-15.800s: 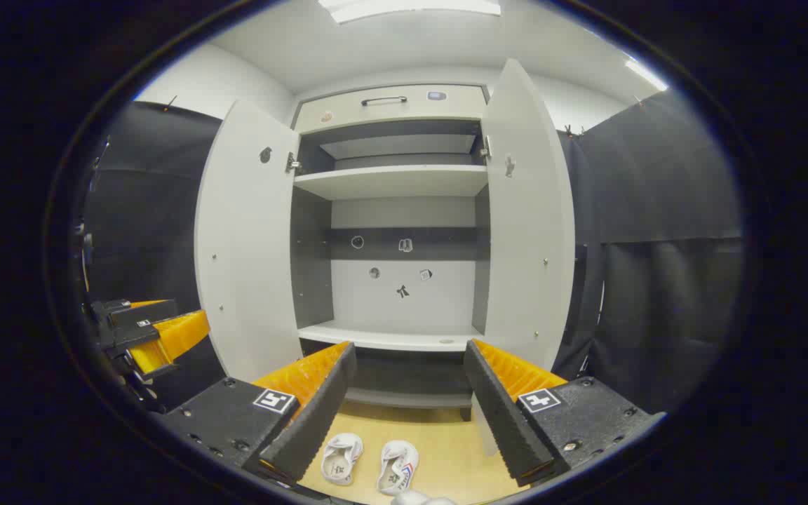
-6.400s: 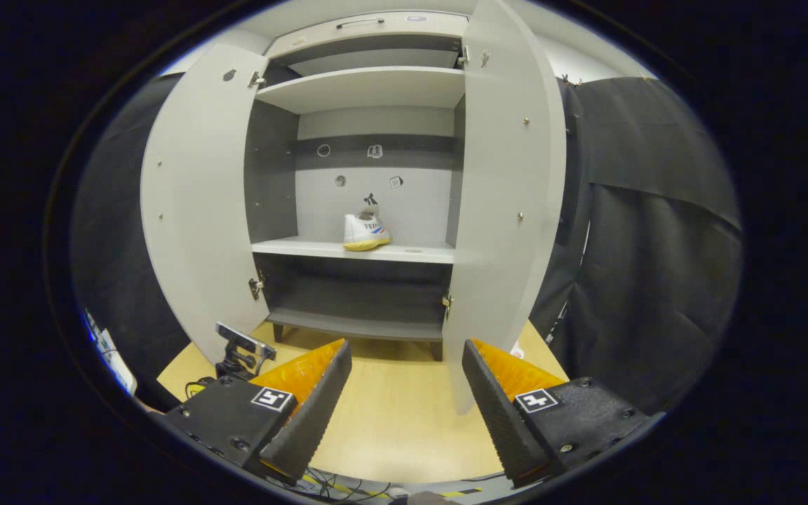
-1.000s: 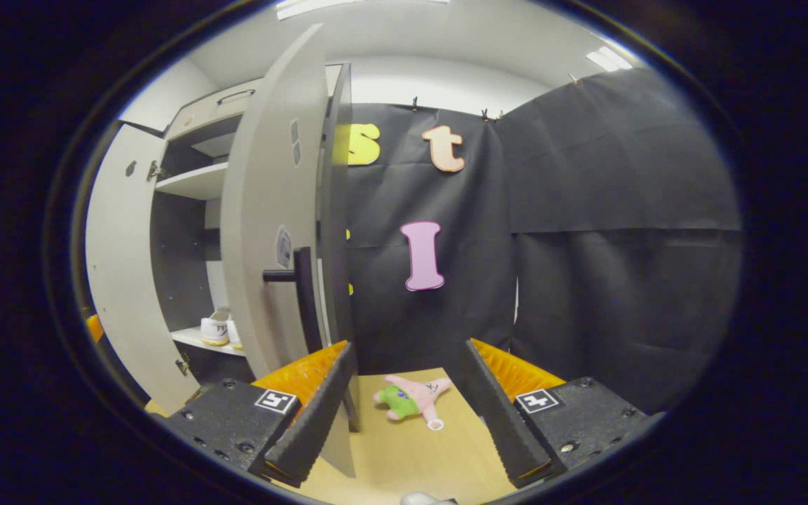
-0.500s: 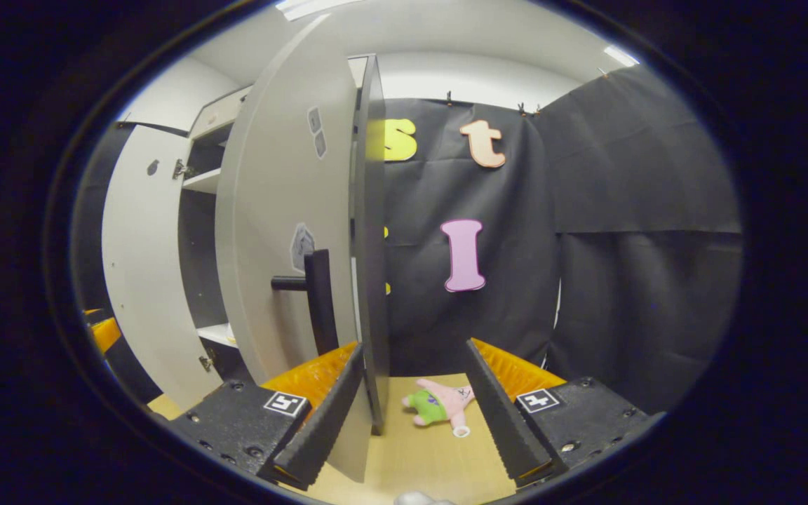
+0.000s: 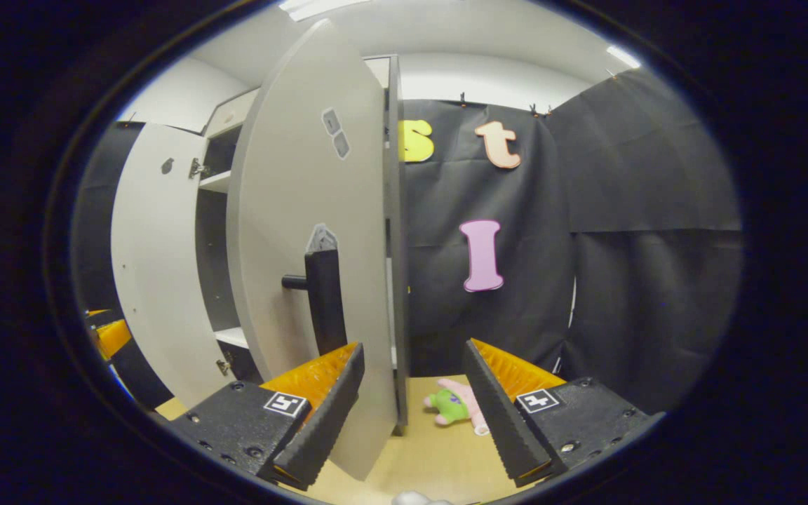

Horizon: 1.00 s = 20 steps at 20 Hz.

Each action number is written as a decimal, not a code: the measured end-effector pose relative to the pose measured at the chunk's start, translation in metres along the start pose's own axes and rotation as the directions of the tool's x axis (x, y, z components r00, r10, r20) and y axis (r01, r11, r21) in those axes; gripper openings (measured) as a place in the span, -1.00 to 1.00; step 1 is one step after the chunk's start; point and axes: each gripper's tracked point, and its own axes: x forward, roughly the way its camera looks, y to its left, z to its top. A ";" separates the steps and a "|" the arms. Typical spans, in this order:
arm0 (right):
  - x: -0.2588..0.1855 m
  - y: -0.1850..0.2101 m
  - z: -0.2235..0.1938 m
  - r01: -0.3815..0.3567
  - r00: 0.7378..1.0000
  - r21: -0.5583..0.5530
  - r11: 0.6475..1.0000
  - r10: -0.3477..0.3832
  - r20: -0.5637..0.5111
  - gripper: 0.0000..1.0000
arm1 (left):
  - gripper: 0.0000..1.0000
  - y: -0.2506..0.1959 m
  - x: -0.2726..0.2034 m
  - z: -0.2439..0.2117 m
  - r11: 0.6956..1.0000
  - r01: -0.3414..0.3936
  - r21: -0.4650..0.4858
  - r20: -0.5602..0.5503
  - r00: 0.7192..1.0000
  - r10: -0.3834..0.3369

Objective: Grab one shoe with the right hand and put it into the shoe cabinet, grab the other shoe with the left hand and put it into the shoe cabinet; then close the right door with the right hand and the left door with the left hand.

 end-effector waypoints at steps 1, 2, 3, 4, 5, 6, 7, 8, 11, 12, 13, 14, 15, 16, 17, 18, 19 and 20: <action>0.004 0.015 -0.001 -0.027 1.000 0.003 1.000 0.027 -0.004 0.88 | 0.93 0.004 -0.001 0.001 1.000 -0.003 0.003 0.000 1.000 0.003; 0.009 0.031 -0.002 -0.048 0.999 -0.001 0.999 0.048 -0.006 0.87 | 0.92 0.008 -0.002 0.001 1.000 -0.007 0.004 0.001 1.000 0.007; 0.015 0.045 -0.002 -0.066 0.998 -0.010 0.998 0.066 -0.006 0.88 | 0.92 0.012 -0.003 0.001 1.000 -0.008 0.006 0.003 1.000 0.008; 0.021 0.061 -0.003 -0.093 0.996 -0.017 0.996 0.093 -0.010 0.88 | 0.92 0.016 -0.004 0.002 1.000 -0.013 0.010 0.003 1.000 0.013; 0.025 0.076 -0.005 -0.126 0.992 -0.013 0.992 0.126 -0.022 0.88 | 0.93 0.019 -0.005 0.003 1.000 -0.016 0.013 0.007 1.000 0.016; 0.029 0.096 -0.009 -0.171 0.985 0.006 0.985 0.171 -0.034 0.88 | 0.93 0.022 -0.004 0.002 1.000 -0.016 0.014 0.003 1.000 0.016; 0.029 0.107 -0.012 -0.186 0.981 0.014 0.983 0.186 -0.047 0.95 | 0.93 0.025 -0.003 0.000 1.000 -0.016 0.013 -0.001 1.000 0.016; 0.029 0.113 -0.014 -0.188 0.981 0.005 0.982 0.188 -0.047 0.99 | 0.93 0.026 -0.002 0.000 1.000 -0.012 0.011 -0.004 1.000 0.012; 0.020 0.121 -0.014 -0.171 0.985 -0.013 0.985 0.171 -0.035 0.99 | 0.93 0.032 -0.004 0.002 1.000 -0.001 0.012 0.004 1.000 0.001; 0.017 0.124 -0.015 -0.173 0.984 -0.006 0.985 0.172 -0.036 0.99 | 0.92 0.033 -0.004 0.001 1.000 0.007 0.012 0.003 1.000 -0.007; 0.015 0.124 -0.015 -0.166 0.986 -0.005 0.986 0.165 -0.037 0.97 | 0.93 0.034 -0.004 0.000 1.000 0.014 0.014 0.002 1.000 -0.014; 0.012 0.124 -0.015 -0.158 0.987 -0.008 0.987 0.158 -0.035 0.99 | 0.93 0.037 -0.003 0.000 1.000 0.018 0.016 0.003 1.000 -0.018; 0.008 0.124 -0.015 -0.148 0.989 -0.008 0.989 0.147 -0.032 0.99 | 0.93 0.040 -0.002 0.000 1.000 0.024 0.018 0.005 1.000 -0.024; 0.003 0.125 -0.015 -0.140 0.990 -0.007 0.990 0.140 -0.028 0.99 | 0.93 0.043 -0.001 -0.001 0.999 0.030 0.019 -0.002 1.000 -0.030; -0.002 0.125 -0.015 -0.131 0.991 -0.006 0.991 0.131 -0.026 0.99 | 0.92 0.045 -0.003 -0.002 0.999 0.037 0.020 -0.001 0.999 -0.037; -0.007 0.126 -0.016 -0.122 0.992 -0.010 0.992 0.122 -0.026 0.99 | 0.93 0.048 -0.003 -0.002 0.999 0.042 0.022 0.000 0.999 -0.042; -0.013 0.126 -0.018 -0.113 0.993 -0.014 0.994 0.112 -0.027 1.00 | 0.93 0.053 -0.003 -0.003 0.999 0.047 0.025 0.001 0.999 -0.047; -0.019 0.127 -0.022 -0.100 0.995 -0.020 0.995 0.099 -0.030 0.99 | 0.93 0.059 -0.002 -0.004 0.998 0.051 0.027 0.000 0.999 -0.051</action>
